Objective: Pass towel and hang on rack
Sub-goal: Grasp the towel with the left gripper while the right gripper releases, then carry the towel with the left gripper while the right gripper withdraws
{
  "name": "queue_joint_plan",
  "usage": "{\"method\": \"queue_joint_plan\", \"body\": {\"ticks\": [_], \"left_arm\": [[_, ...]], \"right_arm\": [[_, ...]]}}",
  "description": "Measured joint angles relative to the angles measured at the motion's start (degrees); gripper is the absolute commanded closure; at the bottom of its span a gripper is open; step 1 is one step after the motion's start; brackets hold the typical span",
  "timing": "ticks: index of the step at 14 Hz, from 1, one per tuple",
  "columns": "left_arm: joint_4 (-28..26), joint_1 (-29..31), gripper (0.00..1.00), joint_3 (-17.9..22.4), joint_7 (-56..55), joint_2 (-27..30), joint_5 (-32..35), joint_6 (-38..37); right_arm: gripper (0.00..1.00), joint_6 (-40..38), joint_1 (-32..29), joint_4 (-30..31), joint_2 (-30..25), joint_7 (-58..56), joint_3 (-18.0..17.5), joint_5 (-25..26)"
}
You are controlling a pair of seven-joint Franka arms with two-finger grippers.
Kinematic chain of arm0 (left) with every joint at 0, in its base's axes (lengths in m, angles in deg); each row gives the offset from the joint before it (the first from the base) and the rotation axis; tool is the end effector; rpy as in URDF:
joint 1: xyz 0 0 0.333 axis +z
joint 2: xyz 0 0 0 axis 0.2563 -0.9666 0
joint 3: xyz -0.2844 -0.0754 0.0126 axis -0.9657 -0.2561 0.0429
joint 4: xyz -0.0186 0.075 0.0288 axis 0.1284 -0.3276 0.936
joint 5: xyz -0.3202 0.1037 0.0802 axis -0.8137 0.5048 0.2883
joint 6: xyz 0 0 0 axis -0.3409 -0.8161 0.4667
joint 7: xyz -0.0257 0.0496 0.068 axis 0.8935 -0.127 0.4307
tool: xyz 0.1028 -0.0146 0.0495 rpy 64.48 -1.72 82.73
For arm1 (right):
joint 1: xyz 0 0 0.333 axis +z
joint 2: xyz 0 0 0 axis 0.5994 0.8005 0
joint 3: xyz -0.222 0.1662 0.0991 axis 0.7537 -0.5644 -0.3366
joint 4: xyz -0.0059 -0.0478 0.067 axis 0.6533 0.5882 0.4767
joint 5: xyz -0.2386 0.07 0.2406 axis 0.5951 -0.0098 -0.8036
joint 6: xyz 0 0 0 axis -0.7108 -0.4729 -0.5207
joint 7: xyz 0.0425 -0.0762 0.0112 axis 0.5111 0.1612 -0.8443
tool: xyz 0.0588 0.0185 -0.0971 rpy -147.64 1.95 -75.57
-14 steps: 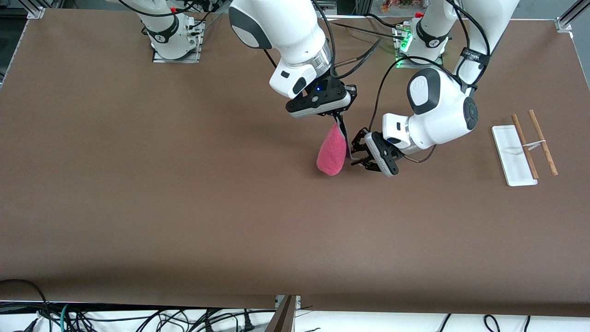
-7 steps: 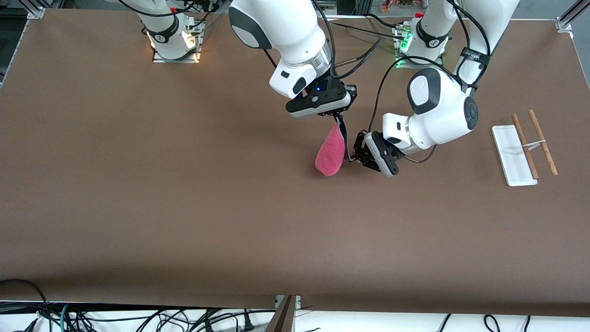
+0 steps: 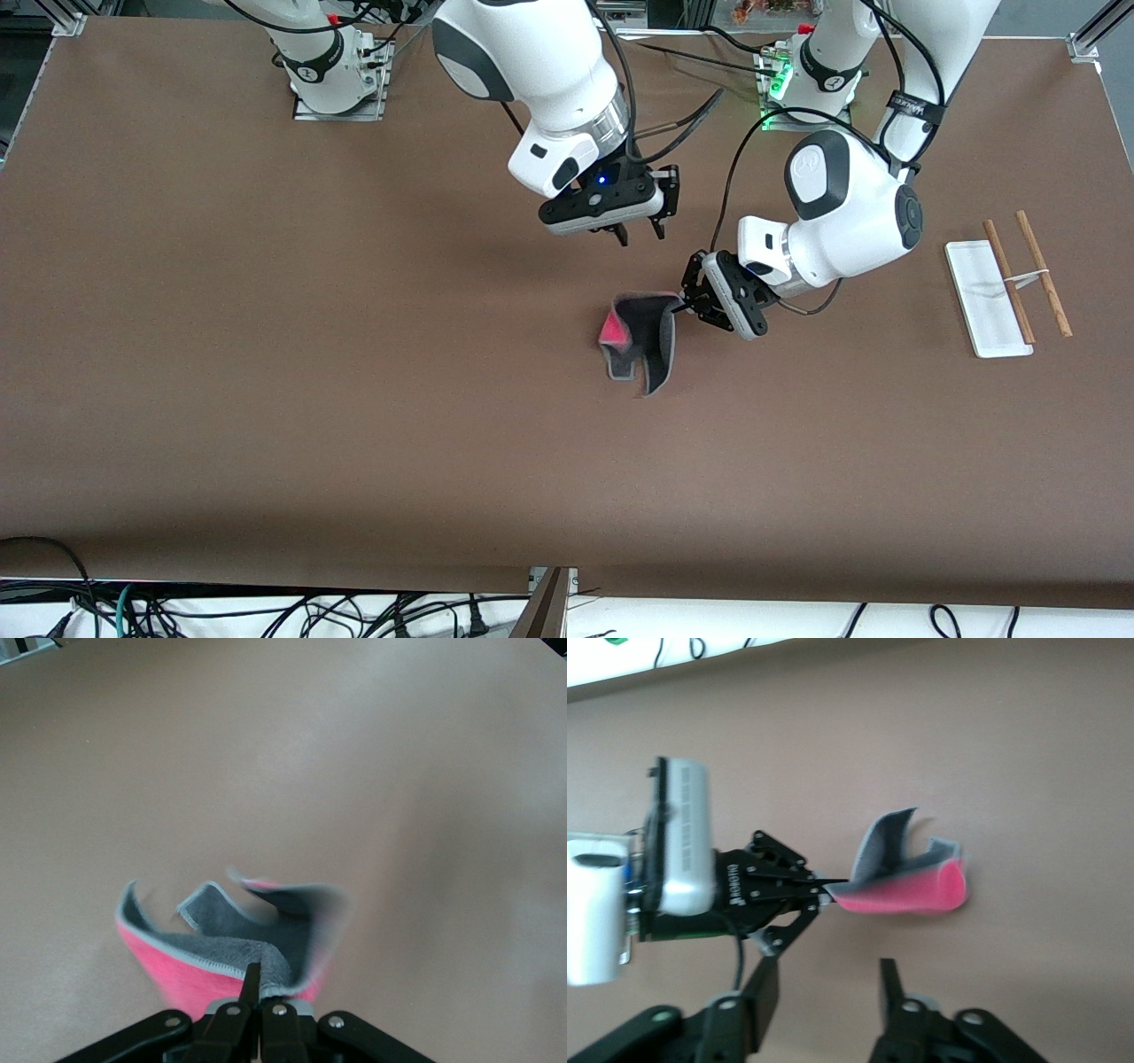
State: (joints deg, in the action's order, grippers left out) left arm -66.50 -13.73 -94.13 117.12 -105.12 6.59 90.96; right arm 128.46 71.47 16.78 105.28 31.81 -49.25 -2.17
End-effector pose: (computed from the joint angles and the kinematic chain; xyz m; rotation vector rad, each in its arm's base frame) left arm 0.5296 -0.2244 0.3389 2.2954 -1.0986 0.4066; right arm 0.4782 0.5109 0.5184 -2.7589 -0.0102 -0.2769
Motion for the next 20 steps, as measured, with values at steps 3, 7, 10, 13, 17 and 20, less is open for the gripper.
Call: {"method": "queue_joint_plan", "body": {"ticks": [3,7,10,13,17,20], "left_arm": [[0.18,1.21,1.00,0.53,0.00,1.06,0.00,-3.80],[0.98,4.90,1.00,6.78,-0.10,5.08,2.33,-18.52],[6.28,7.91,1.00,12.61,-0.07,6.05,8.03,-32.22],[11.49,13.94,1.00,13.46,0.76,5.79,12.26,-41.73],[13.60,22.69,1.00,13.60,9.21,4.92,17.70,-46.75],[14.25,30.10,1.00,13.70,18.96,2.40,20.03,-47.86]], "right_arm": [[0.00,-5.11,-1.70,-0.37,-0.93,-4.09,1.80,0.92],[0.00,-12.76,-9.18,-0.53,-3.67,-16.80,2.68,1.02],[0.00,-16.85,-17.01,-0.53,-4.45,-29.17,2.89,1.00],[0.00,-17.63,-24.77,-0.51,-4.44,-35.23,3.05,1.00],[0.00,-21.49,-33.91,-0.54,-4.56,-41.69,3.23,1.01],[0.00,-22.66,-40.18,-0.41,-5.44,-48.02,4.00,1.01]]}}
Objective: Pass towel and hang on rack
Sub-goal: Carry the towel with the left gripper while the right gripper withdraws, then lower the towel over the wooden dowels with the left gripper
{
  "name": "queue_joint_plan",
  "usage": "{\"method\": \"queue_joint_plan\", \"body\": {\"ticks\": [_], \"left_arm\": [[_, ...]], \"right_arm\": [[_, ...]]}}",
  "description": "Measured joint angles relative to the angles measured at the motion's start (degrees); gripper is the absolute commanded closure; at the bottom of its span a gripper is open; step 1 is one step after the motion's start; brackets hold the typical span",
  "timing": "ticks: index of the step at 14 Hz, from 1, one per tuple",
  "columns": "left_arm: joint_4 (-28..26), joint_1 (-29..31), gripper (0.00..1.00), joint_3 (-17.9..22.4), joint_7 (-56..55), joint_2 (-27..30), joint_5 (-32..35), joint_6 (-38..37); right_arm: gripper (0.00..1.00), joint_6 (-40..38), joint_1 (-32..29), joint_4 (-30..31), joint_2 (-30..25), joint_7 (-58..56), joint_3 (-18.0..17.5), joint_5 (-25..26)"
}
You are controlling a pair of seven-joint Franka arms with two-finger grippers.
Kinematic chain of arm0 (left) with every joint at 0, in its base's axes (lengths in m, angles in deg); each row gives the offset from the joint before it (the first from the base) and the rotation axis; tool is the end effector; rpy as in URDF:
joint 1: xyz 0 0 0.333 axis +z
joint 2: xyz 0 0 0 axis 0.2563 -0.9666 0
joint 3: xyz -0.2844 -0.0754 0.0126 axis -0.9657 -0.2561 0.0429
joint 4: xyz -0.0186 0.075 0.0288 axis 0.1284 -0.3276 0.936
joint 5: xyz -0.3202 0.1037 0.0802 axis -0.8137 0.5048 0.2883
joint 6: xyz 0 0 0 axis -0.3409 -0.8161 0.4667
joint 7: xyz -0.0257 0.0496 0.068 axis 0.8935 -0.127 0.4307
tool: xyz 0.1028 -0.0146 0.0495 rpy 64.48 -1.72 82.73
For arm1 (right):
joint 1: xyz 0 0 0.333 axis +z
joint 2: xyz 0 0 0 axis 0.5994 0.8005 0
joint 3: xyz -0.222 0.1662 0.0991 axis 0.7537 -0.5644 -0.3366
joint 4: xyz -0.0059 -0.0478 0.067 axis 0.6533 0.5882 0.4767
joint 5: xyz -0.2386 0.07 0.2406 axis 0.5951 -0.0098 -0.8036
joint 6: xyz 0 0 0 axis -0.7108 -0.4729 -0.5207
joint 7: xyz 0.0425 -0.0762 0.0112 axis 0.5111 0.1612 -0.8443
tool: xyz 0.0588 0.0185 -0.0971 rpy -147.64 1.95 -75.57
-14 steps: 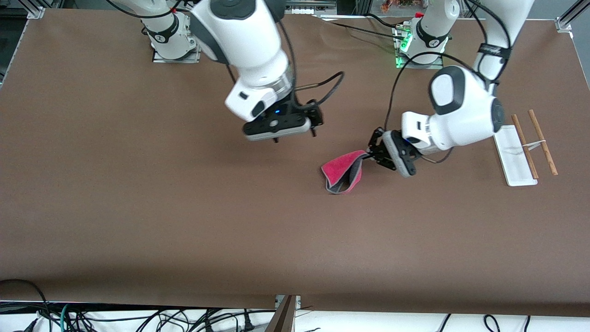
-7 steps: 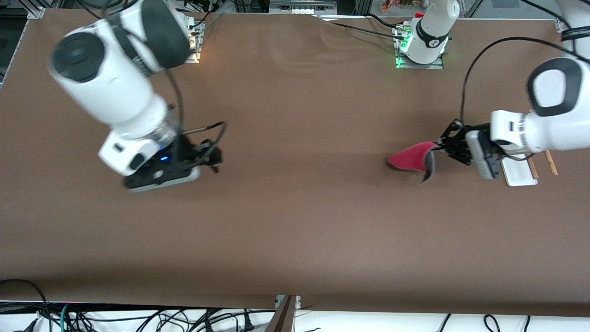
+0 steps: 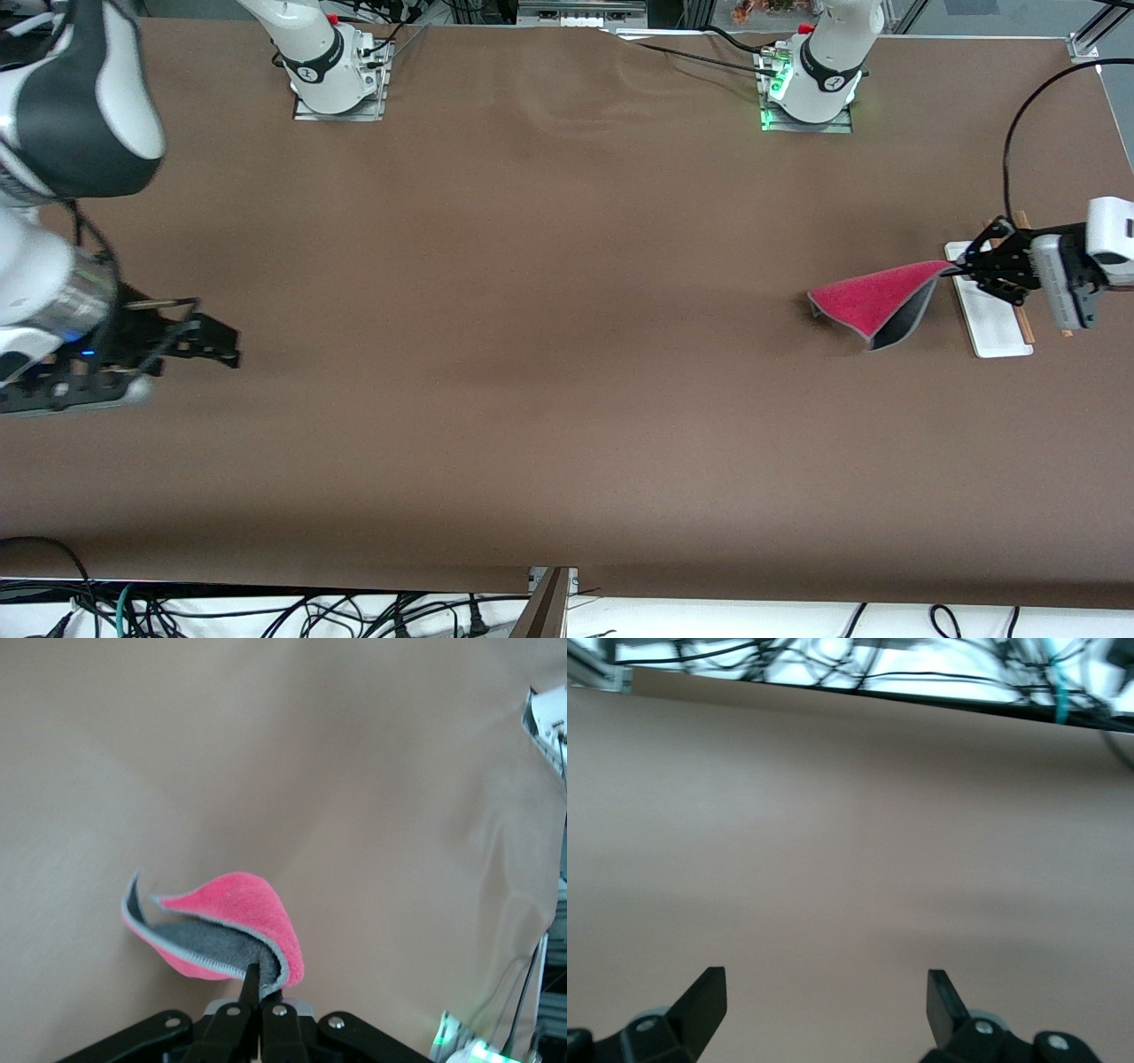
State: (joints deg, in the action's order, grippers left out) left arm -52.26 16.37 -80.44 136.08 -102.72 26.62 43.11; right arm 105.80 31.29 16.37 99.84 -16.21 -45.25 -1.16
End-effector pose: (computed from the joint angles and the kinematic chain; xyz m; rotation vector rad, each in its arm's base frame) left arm 0.5116 0.1512 0.3966 2.2731 -1.1529 0.0771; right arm 0.6467 0.0459 0.5347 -3.1148 -0.1660 -0.1615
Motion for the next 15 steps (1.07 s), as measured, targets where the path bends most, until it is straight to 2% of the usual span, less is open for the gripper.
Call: {"method": "queue_joint_plan", "body": {"ticks": [2,9,15], "left_arm": [[1.86,4.69,1.00,0.05,5.45,-1.88,2.54,-1.94],[11.30,16.91,1.00,0.07,20.79,-5.33,10.55,-9.20],[14.54,20.48,1.00,0.02,27.66,-8.27,13.14,-9.51]], "right_arm": [[0.00,-0.86,-2.19,2.46,-2.74,-1.75,1.65,-0.01],[0.00,-1.88,-3.22,24.32,-19.30,-1.70,3.70,-0.10],[0.00,0.44,-3.25,30.72,-24.15,-1.54,5.40,-2.71]]}}
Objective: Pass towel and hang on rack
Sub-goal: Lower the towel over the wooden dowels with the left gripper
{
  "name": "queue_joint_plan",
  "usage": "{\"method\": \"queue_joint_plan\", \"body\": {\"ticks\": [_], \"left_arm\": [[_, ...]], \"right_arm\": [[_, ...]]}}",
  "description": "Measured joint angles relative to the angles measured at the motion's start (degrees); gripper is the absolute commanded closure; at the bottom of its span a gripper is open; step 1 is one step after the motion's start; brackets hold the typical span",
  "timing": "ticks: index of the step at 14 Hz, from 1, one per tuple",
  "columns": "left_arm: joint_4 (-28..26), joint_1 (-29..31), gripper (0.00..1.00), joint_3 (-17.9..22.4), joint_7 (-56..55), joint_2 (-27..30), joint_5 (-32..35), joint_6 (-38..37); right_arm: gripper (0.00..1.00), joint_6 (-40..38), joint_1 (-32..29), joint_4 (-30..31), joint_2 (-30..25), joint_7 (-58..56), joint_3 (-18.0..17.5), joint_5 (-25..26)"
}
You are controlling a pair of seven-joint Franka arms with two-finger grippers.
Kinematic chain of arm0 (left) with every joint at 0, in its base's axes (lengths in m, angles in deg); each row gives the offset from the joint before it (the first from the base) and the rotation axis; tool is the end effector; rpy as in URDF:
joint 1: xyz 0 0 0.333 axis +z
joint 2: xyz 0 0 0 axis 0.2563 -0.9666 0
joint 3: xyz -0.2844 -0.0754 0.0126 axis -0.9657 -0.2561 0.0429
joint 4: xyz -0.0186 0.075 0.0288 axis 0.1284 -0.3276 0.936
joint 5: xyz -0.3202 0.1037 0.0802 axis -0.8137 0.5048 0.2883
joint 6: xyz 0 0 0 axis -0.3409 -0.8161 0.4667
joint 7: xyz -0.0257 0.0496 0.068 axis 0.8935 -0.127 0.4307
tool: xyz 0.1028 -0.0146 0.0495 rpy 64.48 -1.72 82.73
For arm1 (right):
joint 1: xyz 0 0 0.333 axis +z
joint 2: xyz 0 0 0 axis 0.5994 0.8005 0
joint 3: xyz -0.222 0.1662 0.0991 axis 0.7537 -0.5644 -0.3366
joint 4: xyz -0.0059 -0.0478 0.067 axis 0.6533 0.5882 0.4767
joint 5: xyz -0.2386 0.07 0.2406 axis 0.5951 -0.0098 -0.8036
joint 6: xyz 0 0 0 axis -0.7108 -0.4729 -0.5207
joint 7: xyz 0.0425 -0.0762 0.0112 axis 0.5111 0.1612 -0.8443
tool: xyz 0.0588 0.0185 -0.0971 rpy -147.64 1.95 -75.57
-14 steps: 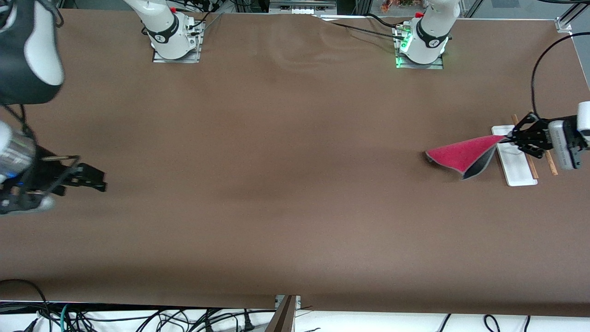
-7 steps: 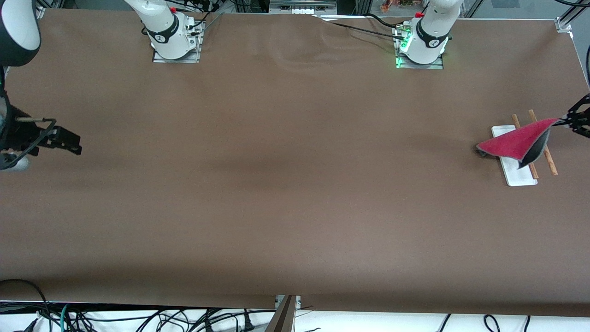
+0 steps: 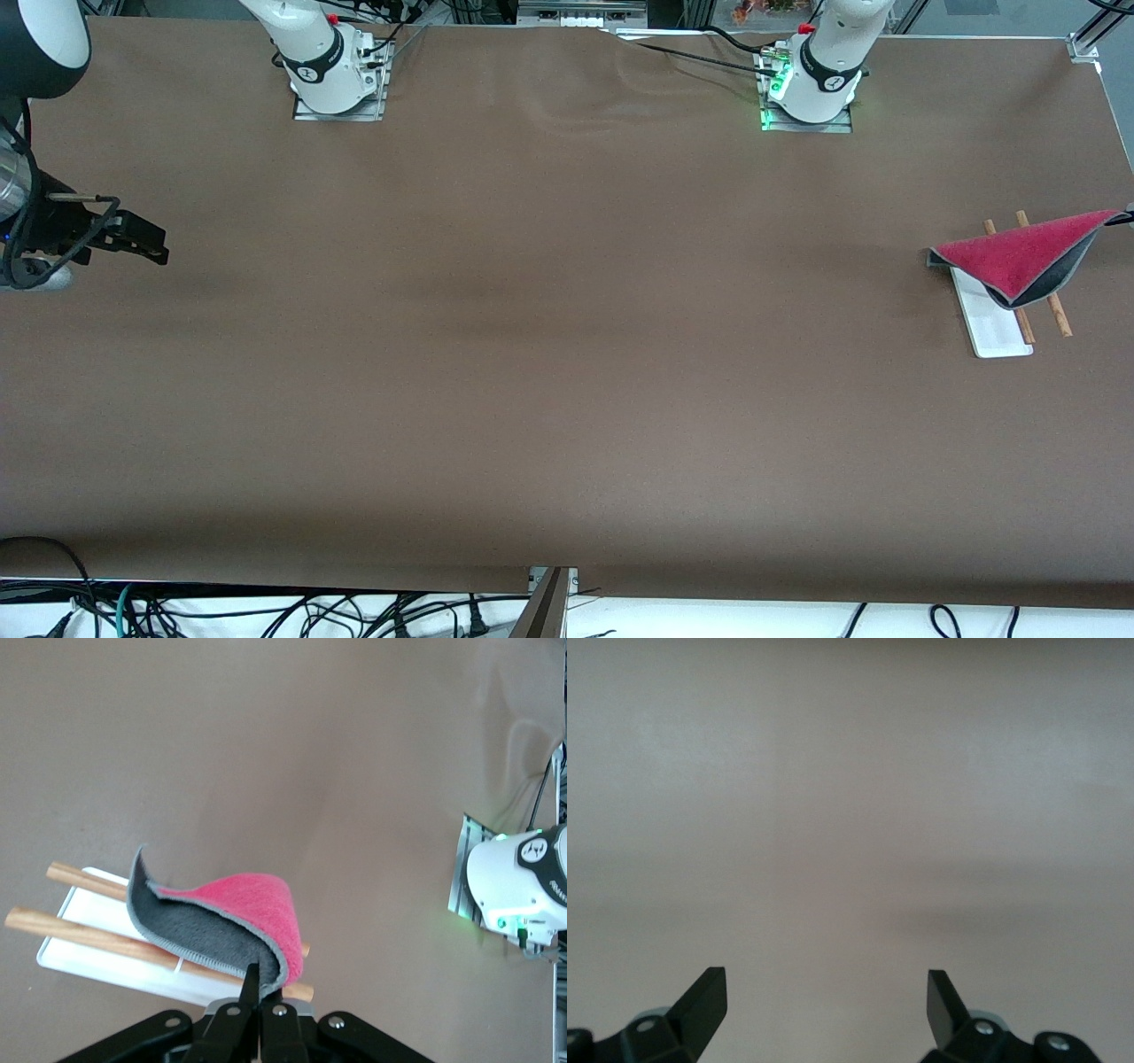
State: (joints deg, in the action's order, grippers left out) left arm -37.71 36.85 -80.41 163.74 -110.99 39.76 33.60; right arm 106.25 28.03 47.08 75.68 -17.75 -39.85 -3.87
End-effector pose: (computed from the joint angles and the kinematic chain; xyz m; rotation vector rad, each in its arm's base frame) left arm 0.4296 0.3635 0.4017 2.2085 -1.4141 0.1253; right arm 0.5384 -0.0051 0.5499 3.0882 0.0370 -0.0228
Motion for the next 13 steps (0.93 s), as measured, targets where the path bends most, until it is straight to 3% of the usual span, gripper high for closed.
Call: {"method": "queue_joint_plan", "body": {"ticks": [6,13], "left_arm": [[5.01,3.84,1.00,0.09,7.21,-5.45,1.60,0.00],[6.20,8.55,1.00,0.23,14.06,-8.87,1.61,0.93]], "right_arm": [[0.00,0.67,0.15,2.76,-3.15,1.98,-0.83,-2.12],[0.00,1.26,0.12,3.20,-2.95,2.30,0.51,-2.31]]}}
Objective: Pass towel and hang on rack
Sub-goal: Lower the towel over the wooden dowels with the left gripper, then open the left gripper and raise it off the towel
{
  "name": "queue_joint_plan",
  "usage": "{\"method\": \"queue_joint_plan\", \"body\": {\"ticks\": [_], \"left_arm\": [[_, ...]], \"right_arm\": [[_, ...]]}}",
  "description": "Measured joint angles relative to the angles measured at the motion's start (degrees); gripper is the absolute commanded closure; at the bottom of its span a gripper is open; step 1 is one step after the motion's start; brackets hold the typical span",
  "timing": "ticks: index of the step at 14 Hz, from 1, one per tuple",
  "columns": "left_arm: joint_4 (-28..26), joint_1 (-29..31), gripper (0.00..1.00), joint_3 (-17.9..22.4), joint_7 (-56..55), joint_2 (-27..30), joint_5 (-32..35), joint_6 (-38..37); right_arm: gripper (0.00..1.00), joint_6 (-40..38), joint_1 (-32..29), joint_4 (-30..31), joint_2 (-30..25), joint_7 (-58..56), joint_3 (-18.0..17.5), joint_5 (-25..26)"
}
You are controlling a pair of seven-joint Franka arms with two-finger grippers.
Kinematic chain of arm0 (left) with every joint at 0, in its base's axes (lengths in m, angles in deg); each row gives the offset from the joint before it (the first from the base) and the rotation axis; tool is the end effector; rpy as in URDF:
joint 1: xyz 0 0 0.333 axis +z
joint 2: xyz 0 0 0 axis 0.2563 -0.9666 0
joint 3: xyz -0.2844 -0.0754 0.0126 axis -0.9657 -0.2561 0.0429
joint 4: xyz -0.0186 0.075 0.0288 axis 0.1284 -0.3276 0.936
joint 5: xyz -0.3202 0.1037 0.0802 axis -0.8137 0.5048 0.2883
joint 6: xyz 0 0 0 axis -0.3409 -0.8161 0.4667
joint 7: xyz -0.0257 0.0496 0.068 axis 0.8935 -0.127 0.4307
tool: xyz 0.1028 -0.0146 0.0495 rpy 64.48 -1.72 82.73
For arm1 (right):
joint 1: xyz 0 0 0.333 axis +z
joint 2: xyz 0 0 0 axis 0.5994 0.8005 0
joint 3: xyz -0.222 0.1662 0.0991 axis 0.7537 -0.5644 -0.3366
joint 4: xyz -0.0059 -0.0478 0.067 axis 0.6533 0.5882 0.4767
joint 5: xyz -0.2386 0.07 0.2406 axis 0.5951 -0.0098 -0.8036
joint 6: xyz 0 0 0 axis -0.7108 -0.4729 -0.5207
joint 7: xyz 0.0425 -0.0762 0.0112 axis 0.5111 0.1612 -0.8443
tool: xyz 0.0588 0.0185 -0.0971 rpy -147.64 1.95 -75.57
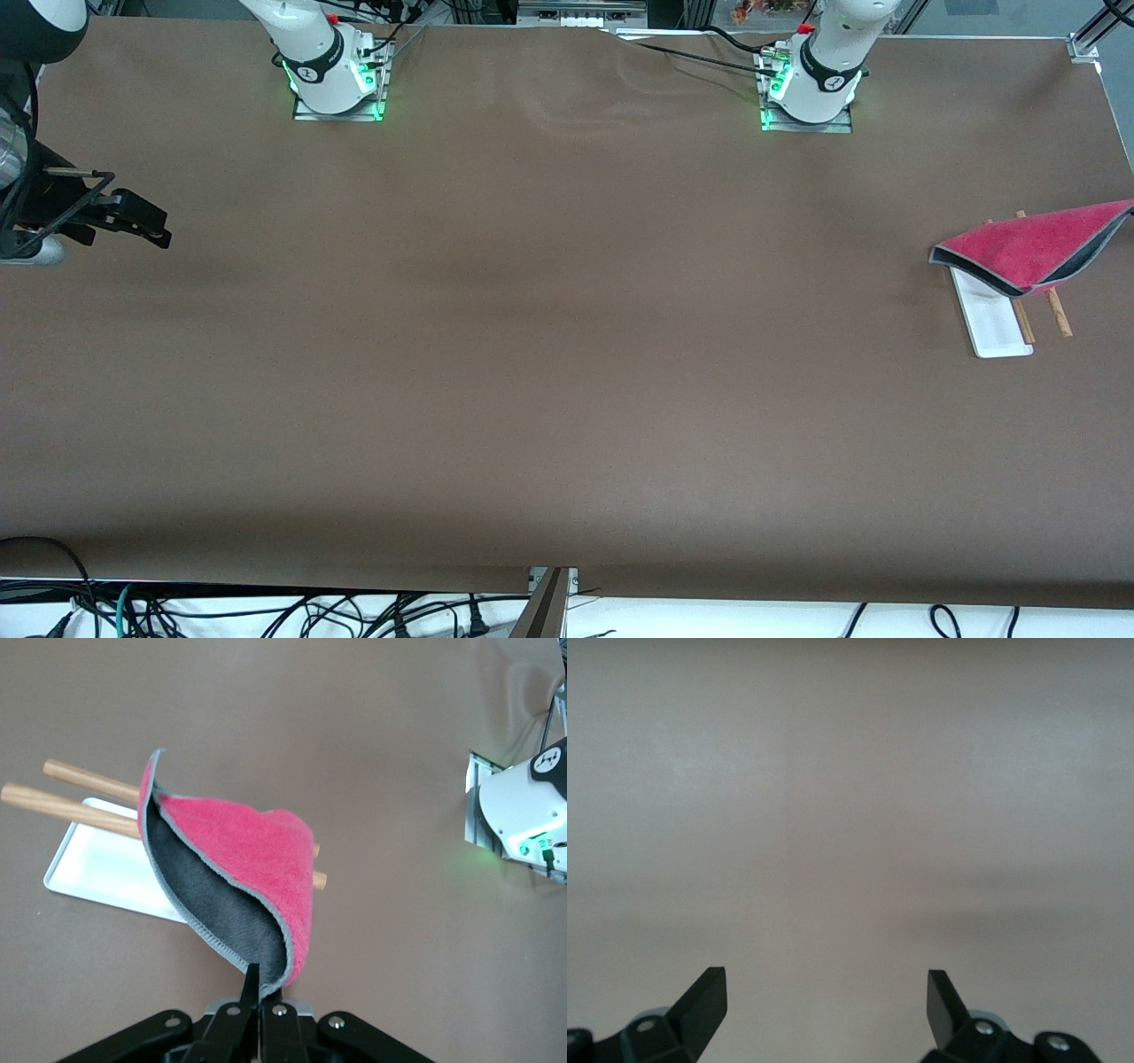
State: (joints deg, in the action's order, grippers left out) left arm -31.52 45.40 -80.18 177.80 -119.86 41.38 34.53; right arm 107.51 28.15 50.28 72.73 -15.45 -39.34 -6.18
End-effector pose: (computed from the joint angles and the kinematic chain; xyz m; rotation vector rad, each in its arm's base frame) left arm 0.3809 0.4518 0.3530 2.1398 -1.5022 0.2538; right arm 0.5258 -0.0022 0.5547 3.1197 -0.0406 0.0037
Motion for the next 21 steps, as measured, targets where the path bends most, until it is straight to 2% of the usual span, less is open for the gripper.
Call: {"method": "queue_joint_plan", "body": {"ticks": [14,16,21], "left_arm": [[1.95,2.04,1.00,1.35,5.84,-7.90,0.01,7.25],[1.96,2.04,0.00,1.35,5.92,-9.13,0.01,8.87],[3.02,2.04,0.00,1.35,6.22,-10.41,0.01,10.04]], "right_arm": [[0.00,1.05,-0.07,-0.85,1.48,0.00,0.04,0.05],[0.00,1.26,-0.08,-1.04,1.61,0.00,0.04,0.05],[0.00,1.98,-0.08,-1.30,1.65,0.00,0.04,0.13]]}}
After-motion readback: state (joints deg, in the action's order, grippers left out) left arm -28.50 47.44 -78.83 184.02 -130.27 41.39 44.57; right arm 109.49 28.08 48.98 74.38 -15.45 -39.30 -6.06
